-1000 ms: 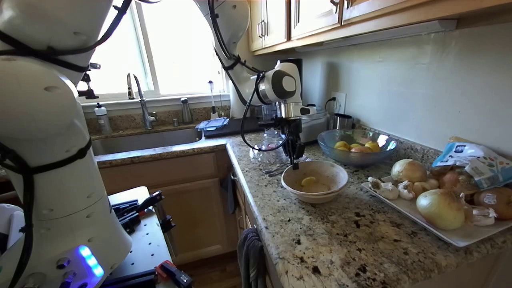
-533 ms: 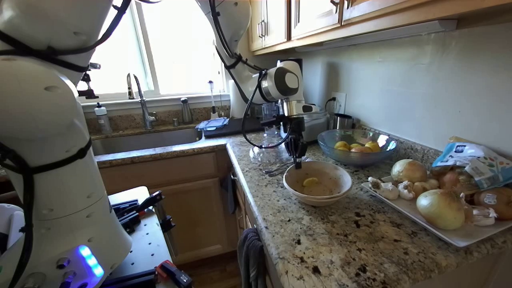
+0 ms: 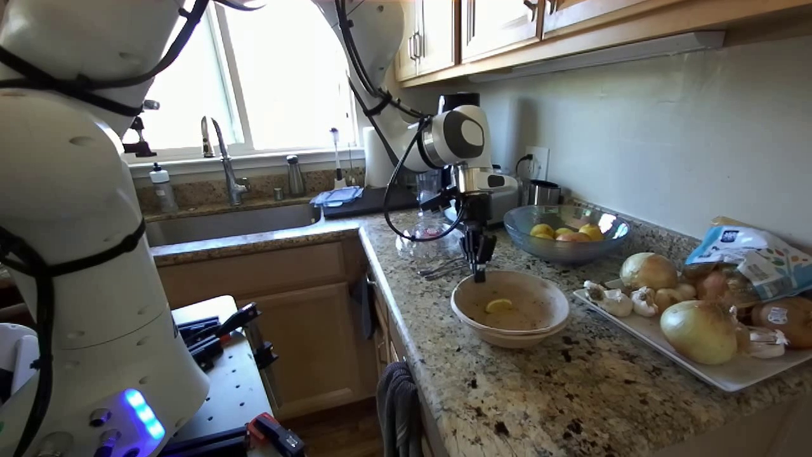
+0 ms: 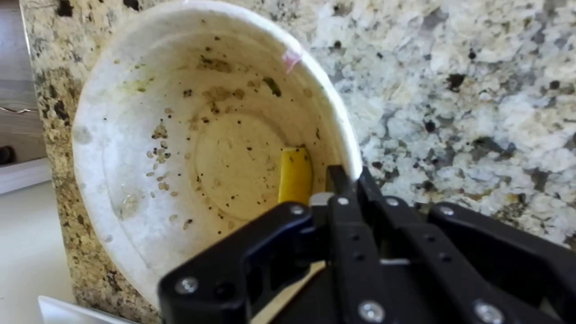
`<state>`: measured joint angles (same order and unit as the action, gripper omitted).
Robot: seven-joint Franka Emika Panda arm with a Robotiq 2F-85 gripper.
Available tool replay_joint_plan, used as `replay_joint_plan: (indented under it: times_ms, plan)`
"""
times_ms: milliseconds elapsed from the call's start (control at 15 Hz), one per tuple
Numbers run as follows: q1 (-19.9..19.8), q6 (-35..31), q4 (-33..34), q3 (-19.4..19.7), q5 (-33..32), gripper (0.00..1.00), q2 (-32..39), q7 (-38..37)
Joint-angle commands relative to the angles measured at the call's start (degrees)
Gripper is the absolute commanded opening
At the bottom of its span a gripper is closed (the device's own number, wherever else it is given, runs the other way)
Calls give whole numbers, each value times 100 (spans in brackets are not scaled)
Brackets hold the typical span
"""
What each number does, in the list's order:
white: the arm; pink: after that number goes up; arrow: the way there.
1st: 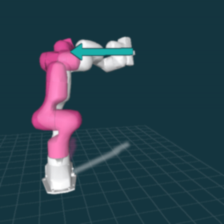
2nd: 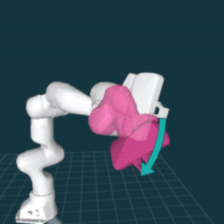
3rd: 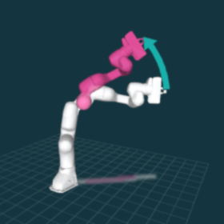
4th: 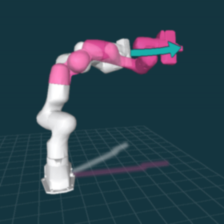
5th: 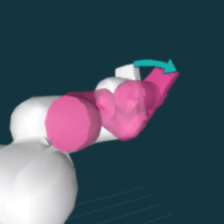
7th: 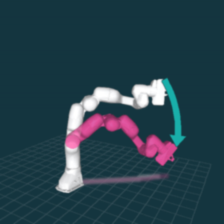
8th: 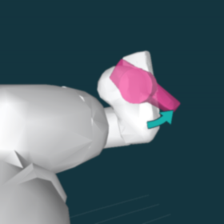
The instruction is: Pick the forks from the bowl and put it on the counter, then unstack the bowls
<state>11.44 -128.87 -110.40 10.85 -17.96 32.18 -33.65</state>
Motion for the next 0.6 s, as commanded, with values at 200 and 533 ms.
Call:
replay_joint_plan:
  times_ms: [200,533]
  plan:
    - [1,187,-42,80,-137,46,-57,-326]
    - [-21,176,-40,89,-121,78,-66,-349]
